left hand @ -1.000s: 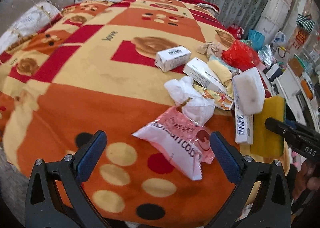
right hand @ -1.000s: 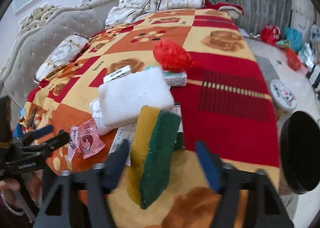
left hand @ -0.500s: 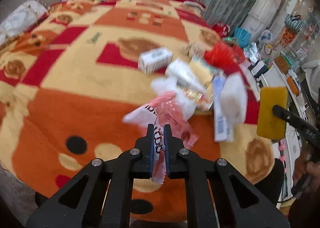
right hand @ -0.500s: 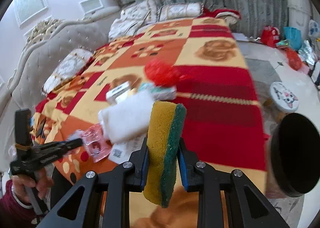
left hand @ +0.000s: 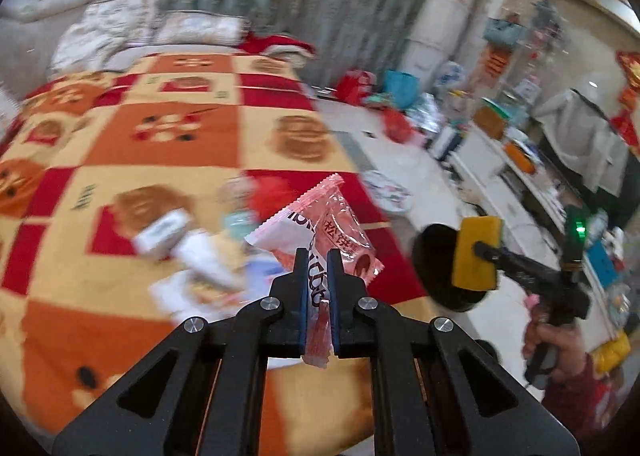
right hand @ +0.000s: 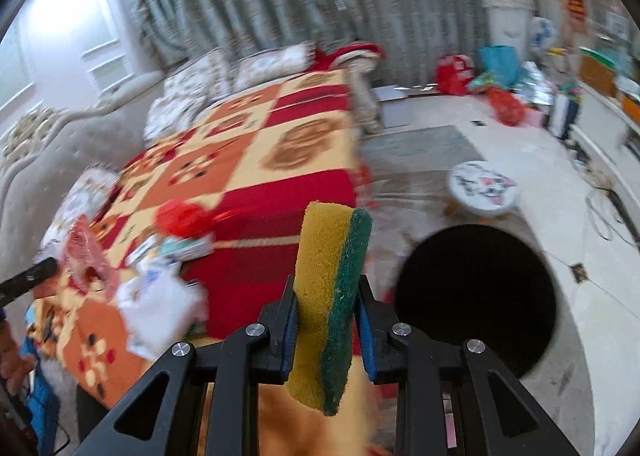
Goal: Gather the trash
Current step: 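Carry both items over the black bin and open both tools to drop them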
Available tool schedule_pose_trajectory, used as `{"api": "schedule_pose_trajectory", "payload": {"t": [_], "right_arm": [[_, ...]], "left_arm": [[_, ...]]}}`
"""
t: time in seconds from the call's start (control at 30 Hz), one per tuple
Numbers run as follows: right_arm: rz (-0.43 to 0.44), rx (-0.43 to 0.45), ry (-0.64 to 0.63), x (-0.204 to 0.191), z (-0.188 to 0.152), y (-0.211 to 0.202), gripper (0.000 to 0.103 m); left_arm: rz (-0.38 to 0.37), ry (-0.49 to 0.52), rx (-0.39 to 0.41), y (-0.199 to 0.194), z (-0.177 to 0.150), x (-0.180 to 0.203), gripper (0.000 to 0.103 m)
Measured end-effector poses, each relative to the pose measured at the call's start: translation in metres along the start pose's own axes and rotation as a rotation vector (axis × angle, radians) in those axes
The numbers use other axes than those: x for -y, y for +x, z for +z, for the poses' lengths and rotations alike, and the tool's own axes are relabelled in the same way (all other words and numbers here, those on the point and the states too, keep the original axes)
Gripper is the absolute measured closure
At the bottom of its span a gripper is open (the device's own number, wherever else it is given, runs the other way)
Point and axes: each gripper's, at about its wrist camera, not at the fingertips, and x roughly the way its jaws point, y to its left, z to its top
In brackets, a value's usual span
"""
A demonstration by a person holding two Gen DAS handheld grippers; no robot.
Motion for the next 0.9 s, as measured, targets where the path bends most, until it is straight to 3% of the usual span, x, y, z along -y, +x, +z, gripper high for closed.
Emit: {"api": "schedule_pose_trajectory", "payload": {"t": [0.2,0.5,0.53,0.57,0.6,0.67,0.7,0.9], "right_arm": [[-0.086,-0.011,0.091,0.06,0.002,0.003,0.078],[-0.152,-0.043,0.156,0.109,-0.003,0.016,0.078],[-0.158,-0.046,0.164,0.112,-0.003,0.017,0.074],[-0.162,-0.042,0.171,0.116,-0.004,0.017,0.062],[-0.167,-0.035,0.179,0.118,-0.004,0.017,0.058],[-0.169,-0.022,0.188,0.12,-0.005,0.014,0.05],[-0.169,-0.022,0.188,0.12,-0.006,0.014,0.05],[-0.147,-0.048,0.176,0.112,-0.011,0.022,0.049]], "left_arm": [[-0.12,0.068,-0.086,0.068,0.014,0.078,0.097],[-0.166,0.082,-0.202,0.169,0.004,0.156,0.096],[-0.164,0.08,-0.212,0.174,0.003,0.16,0.095],[-0.163,0.079,-0.222,0.181,0.002,0.163,0.091],[-0.17,0.079,-0.228,0.186,0.0,0.166,0.086],[-0.179,0.075,-0.231,0.193,-0.003,0.171,0.053],[-0.182,0.061,-0.225,0.192,-0.003,0.17,0.048],[-0.174,0.054,-0.207,0.183,0.0,0.16,0.047]]}}
